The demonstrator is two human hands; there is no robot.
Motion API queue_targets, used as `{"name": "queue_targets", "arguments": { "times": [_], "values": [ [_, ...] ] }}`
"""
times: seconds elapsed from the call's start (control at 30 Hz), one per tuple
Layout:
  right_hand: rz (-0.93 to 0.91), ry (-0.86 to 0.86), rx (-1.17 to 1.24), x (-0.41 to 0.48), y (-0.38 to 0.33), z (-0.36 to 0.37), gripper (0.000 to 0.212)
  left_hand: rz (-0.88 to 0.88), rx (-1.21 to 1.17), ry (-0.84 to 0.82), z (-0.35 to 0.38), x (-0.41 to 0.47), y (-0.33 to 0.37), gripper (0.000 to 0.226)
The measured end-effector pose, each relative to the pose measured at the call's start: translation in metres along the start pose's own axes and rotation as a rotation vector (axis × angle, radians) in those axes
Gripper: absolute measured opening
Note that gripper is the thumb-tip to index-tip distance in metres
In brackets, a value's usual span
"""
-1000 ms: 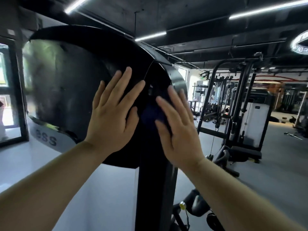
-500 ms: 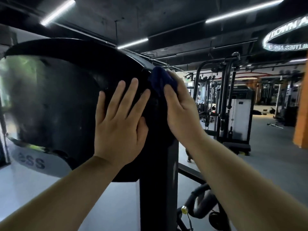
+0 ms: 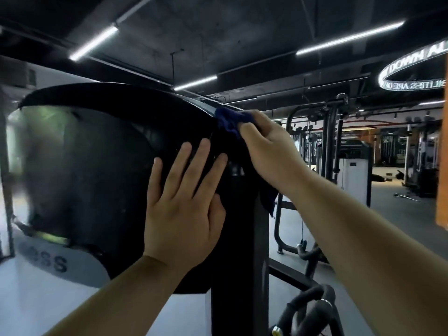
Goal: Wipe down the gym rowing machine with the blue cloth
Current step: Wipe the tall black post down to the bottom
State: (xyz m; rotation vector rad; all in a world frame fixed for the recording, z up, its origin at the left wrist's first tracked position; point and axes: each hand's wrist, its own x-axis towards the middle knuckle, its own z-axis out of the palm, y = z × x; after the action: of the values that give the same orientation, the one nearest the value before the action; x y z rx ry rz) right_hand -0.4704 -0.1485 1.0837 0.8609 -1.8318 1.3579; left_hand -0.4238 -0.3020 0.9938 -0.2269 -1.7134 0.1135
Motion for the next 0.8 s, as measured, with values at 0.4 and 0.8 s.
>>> {"name": "queue_targets", "arguments": {
  "times": [0.4,0.8],
  "values": [
    [-0.192,0.019,0.163,-0.059,0.063,0.012,0.044,-0.021,0.041,0.037,0.002,-0.003,0.004,0.053],
    [-0.362,-0.096,0.144,-0.114,0.128,0.02,0.053,-0.223,0.038,-0.007,0.012,-0.019,0.056,0.058]
  ]
}}
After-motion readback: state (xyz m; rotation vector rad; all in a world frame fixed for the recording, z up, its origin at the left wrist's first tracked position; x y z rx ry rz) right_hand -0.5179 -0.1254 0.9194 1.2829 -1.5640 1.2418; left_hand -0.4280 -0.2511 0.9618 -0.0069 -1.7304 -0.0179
